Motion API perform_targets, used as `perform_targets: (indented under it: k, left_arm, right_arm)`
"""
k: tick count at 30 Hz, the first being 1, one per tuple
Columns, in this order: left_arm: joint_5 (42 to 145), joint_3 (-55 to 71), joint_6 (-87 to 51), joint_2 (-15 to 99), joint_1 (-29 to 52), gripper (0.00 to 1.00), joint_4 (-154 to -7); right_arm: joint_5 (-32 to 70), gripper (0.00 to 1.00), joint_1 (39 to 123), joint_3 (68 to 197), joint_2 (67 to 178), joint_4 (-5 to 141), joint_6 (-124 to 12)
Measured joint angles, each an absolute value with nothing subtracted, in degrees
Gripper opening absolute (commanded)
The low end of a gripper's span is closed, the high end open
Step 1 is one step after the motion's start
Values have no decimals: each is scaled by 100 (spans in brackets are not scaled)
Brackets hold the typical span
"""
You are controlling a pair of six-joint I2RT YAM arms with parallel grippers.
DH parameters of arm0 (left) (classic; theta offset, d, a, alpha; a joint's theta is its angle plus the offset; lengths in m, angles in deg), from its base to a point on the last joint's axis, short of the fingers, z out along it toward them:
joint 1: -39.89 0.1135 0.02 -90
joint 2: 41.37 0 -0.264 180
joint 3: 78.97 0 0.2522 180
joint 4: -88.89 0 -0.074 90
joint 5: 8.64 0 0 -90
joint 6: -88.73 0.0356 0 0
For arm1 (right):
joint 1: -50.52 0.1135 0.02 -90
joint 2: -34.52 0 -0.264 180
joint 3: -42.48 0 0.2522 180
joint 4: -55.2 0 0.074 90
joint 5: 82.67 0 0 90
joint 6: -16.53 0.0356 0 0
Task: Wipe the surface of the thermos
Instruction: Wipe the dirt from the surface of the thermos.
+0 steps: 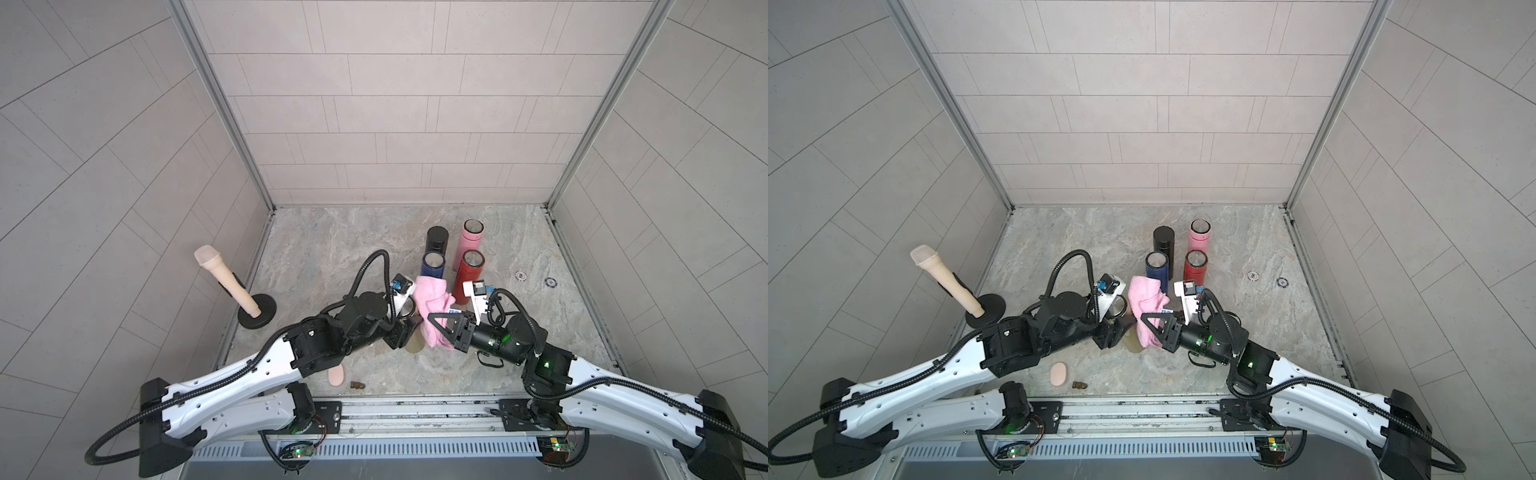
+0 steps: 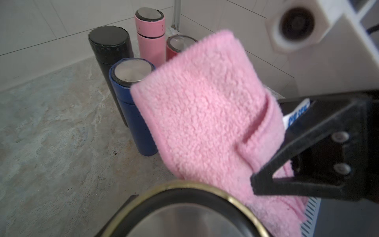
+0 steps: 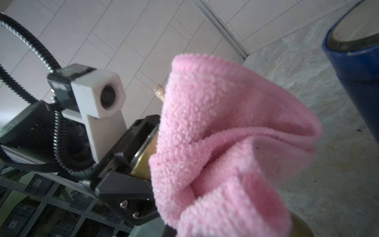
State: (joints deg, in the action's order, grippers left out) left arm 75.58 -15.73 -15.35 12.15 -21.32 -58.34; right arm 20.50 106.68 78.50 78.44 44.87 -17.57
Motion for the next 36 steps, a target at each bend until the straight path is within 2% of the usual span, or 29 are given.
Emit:
perform_targets:
  k: [9, 15, 23, 30, 36]
  left_arm:
    - [6144, -1182, -2425, 1084, -2130, 0, -5425]
    - [5425, -955, -3599, 1127, -2130, 0, -5067]
    - [5274, -563, -4436, 1694, -2130, 0, -4741]
    - [5200, -568, -4545, 1567, -2091, 0, -4538]
    - [5279, -568, -4549, 1025, -2104, 0, -4577]
  right_arm:
    - [1490, 0, 11284, 7492, 8489, 5261, -2023]
    - [1206, 0, 11800, 8541, 8994, 5282, -2801]
    - [1547, 0, 12229, 9769, 10408, 4295, -3558]
    - [1110, 0, 12233, 9313, 10716, 3637, -3722]
    - [603, 0, 12073, 8633, 10834, 3938, -3461]
